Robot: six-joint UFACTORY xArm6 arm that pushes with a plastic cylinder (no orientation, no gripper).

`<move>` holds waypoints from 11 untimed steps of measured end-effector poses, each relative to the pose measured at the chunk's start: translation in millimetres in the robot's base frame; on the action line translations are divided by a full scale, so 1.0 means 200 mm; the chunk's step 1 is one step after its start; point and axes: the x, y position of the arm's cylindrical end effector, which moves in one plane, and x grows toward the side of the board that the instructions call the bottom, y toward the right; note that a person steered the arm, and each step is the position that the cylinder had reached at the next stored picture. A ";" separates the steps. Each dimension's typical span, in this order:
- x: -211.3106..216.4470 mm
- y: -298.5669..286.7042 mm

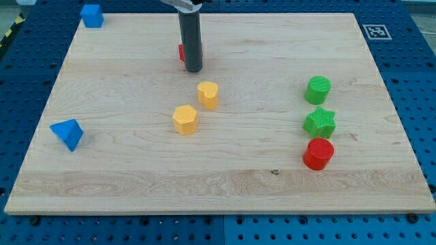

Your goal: Place the arm towards the bottom left side of the red star

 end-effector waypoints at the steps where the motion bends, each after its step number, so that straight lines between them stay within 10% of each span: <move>1: -0.07 0.00; 11: -0.06 -0.22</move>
